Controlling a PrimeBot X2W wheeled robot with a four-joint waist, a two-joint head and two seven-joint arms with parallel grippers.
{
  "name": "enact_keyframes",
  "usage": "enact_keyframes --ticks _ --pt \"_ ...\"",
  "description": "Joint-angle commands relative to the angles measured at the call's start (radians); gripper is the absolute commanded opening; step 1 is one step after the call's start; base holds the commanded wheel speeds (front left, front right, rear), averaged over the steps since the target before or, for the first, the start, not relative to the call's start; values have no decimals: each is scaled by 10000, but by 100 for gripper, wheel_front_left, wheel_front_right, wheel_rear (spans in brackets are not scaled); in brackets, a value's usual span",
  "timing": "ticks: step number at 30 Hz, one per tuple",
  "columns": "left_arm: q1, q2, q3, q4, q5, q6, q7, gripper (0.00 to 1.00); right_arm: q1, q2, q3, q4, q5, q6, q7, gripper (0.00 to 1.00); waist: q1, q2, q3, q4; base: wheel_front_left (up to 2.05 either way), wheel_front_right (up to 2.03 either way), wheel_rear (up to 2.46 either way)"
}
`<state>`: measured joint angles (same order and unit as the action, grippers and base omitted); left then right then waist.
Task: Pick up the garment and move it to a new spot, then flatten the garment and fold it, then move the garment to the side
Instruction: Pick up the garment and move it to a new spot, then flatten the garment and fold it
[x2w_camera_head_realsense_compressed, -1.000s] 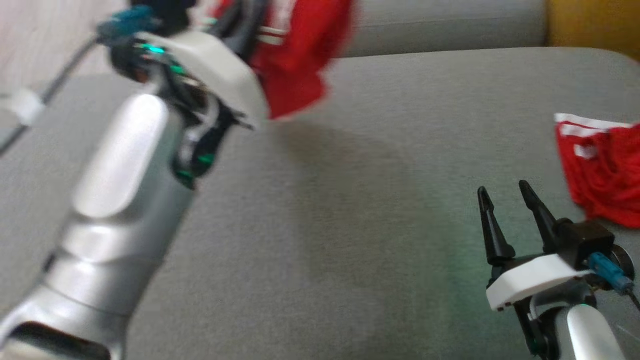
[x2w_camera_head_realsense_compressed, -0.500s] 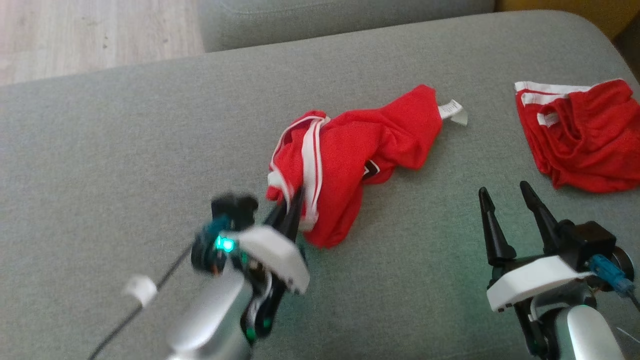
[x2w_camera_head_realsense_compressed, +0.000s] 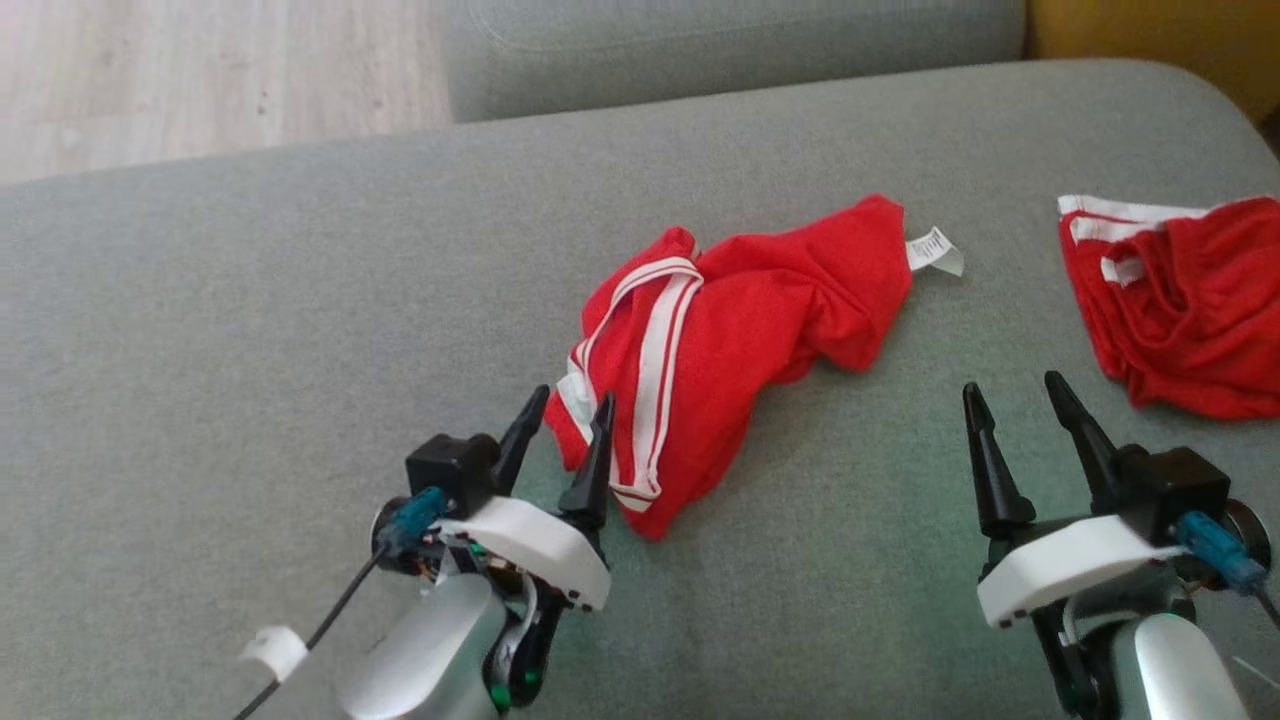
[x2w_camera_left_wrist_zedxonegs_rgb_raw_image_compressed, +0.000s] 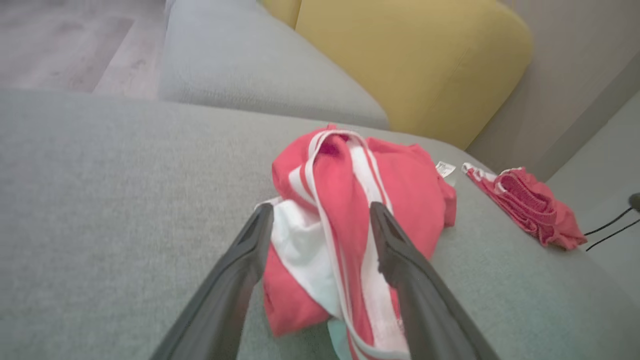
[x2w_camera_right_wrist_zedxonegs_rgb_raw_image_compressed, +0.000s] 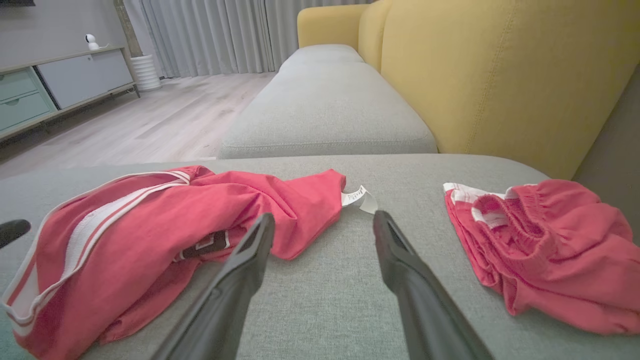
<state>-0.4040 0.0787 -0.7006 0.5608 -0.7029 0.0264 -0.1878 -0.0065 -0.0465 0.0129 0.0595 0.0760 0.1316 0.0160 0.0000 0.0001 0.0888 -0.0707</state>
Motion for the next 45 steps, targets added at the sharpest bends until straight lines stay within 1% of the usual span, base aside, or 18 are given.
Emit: enact_keyframes --ticks 1,5,8,12,18,22,28,45 --pt "-322 145 407 -386 63 -2 -155 100 -216 -38 164 -311 -91 -9 -132 100 0 -1 -176 119 0 0 0" --pt "240 606 662 -1050 130 172 -448 100 -144 -37 128 -244 -202 -9 -92 100 0 -1 -500 263 0 0 0" --pt "944 1059 953 -1653 211 525 -586 100 11 -37 21 -212 -261 -9 -97 100 0 -1 -739 377 0 0 0" --pt "2081 1533 1591 -2614 141 1102 -686 100 359 -37 -58 -256 -209 -9 -177 100 0 -1 -968 548 0 0 0" --pt "3468 2108 2271 -3966 304 1752 -726 100 829 -37 2 -328 -46 -9 -418 100 0 -1 -1157 779 0 0 0" --pt "4156 2282 2539 -4630 380 2085 -732 100 1088 -37 -81 -346 156 -9 -590 100 0 -1 -1276 900 0 0 0" --pt "4727 2457 2523 -5148 420 2241 -673 100 1336 -37 -17 -194 285 -9 -668 100 0 -1 -1339 992 0 0 0" --pt "4726 2514 2425 -5259 326 2315 -453 100 1246 -37 135 -71 190 -9 -588 100 0 -1 -1289 965 0 0 0"
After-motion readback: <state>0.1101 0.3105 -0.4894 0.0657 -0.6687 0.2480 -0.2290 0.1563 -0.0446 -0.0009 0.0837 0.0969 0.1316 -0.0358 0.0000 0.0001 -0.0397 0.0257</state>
